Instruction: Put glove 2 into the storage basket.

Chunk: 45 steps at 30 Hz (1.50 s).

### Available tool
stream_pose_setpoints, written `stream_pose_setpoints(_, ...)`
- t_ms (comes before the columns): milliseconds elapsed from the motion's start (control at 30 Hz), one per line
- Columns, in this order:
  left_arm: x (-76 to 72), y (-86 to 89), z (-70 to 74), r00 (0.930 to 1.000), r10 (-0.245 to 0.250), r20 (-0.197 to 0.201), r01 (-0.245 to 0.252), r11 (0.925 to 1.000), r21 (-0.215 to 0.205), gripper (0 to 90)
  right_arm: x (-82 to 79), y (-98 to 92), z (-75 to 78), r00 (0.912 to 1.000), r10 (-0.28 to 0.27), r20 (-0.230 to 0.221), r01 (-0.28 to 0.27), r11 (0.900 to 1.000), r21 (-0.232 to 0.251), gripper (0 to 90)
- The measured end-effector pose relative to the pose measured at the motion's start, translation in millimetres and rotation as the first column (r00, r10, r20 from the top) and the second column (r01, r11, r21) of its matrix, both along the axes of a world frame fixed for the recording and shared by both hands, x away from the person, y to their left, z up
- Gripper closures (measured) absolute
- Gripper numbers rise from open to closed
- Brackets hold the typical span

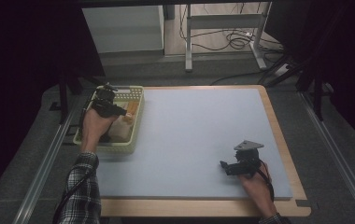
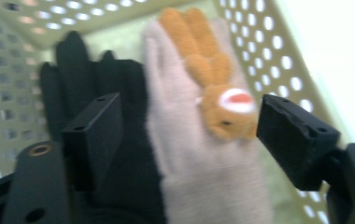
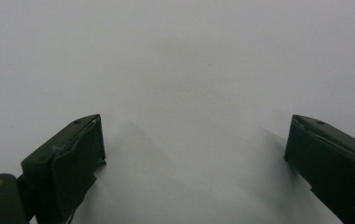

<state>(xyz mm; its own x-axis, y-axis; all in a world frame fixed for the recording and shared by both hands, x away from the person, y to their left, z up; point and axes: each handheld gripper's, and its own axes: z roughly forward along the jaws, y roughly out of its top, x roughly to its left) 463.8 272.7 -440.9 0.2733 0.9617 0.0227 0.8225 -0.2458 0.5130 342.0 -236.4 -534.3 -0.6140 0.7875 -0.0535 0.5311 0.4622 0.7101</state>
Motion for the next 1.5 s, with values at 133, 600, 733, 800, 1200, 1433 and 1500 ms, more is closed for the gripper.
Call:
stream_pose_setpoints(133,-1.3,8.1,-4.7,0.9995,0.030,0.002,-0.031,0.9988,0.037,51.3,0.0,0.0,0.0,1.0000,0.000,0.000,0.000,1.000,0.000,4.6)
stream_pose_setpoints(600,15.6,-6.0,-55.8,0.9939,-0.008,-0.110,0.009,0.9999,0.013,71.0,0.0,0.0,0.0,1.0000,0.000,-0.001,0.000,1.000,0.001,4.6)
stream_pose_setpoints(733,15.6,-12.0,-53.5,0.9947,-0.011,-0.102,0.017,0.9980,0.061,69.8,0.0,0.0,0.0,1.0000,0.000,0.000,0.000,1.000,0.001,4.6)
stream_pose_setpoints(800,15.2,-8.4,-51.2,0.9957,0.003,-0.093,0.003,0.9984,0.057,65.0,0.0,0.0,0.0,1.0000,0.000,0.000,0.000,1.000,0.001,4.6)
stream_pose_setpoints(1200,4.5,6.9,-33.6,0.9985,0.054,0.011,-0.055,0.9976,0.042,38.7,0.0,0.0,0.0,1.0000,0.000,0.000,0.000,1.000,0.001,4.6)
stream_pose_setpoints(1433,-2.9,12.8,-26.3,0.9977,0.053,0.044,-0.052,0.9986,-0.005,25.1,-0.1,0.0,0.0,1.0000,0.000,0.000,0.000,1.000,0.001,4.6)
stream_pose_setpoints(1500,-6.8,14.9,-24.0,0.9974,0.044,0.056,-0.043,0.9986,-0.032,21.2,-0.1,0.0,0.0,1.0000,0.000,0.000,0.000,1.000,0.001,4.6)
